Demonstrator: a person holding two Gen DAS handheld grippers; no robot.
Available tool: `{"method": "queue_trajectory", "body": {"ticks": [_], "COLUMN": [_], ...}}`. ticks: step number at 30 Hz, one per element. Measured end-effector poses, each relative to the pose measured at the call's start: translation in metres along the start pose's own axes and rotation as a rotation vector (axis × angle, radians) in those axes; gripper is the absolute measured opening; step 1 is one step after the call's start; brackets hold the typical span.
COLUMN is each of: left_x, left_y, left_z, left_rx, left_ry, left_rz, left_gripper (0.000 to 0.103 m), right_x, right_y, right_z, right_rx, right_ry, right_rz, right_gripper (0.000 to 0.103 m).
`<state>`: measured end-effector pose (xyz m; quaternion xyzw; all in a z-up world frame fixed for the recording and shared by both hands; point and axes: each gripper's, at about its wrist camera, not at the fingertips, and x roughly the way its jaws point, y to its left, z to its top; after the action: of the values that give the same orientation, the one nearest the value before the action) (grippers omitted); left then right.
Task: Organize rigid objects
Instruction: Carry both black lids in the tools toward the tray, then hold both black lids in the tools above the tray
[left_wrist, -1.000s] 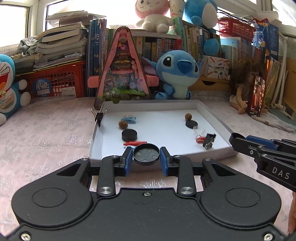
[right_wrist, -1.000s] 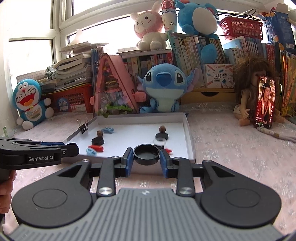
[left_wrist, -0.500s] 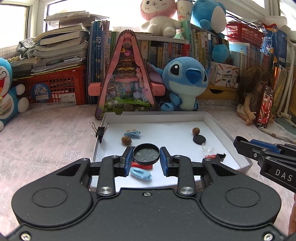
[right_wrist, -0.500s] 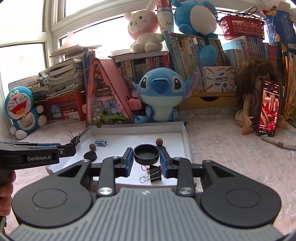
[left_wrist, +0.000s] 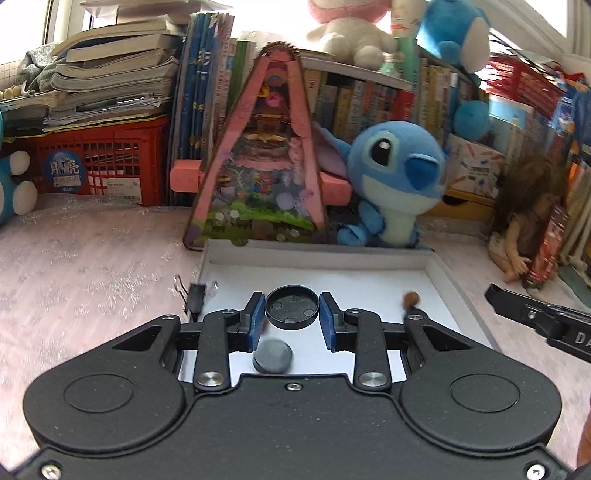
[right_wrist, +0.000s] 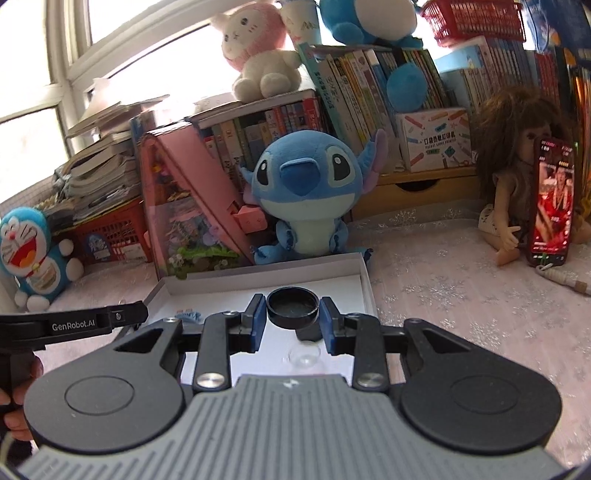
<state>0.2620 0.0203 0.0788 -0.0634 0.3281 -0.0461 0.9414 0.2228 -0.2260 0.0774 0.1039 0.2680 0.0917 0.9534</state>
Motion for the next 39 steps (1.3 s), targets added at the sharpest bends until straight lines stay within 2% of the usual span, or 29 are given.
{"method": "queue_trajectory", "body": {"ticks": [7,12,26,39], "left_x": [0.035,0.059,0.104,0.127], "left_y": [0.008,0.012,0.013,0.005], "left_z": [0.016,0.024,0.034,0.029], "left_rx": [-0.023,-0.016,0.018,0.035], "left_ry": [0.038,0.065,0.107,0.127], "left_rz": [0.008,0.040,0.079,0.091], "left_gripper": [0.030,0.030,0.030,0.030], "right_x": [0.035,0.059,0.119,0.142], "right_y": [-0.005,-0.006,0.001,0.001], "right_z": [0.018,0.025,0.027,0.025], "right_rx": [0.050,0.065,-0.028,-0.059], "right_ry": [0.054,0.105,0.195,0.212], "right_rz": [0.015,0.020,-0.031,-0.054], "right_gripper": [0.037,0.037,0.037,0.037]}}
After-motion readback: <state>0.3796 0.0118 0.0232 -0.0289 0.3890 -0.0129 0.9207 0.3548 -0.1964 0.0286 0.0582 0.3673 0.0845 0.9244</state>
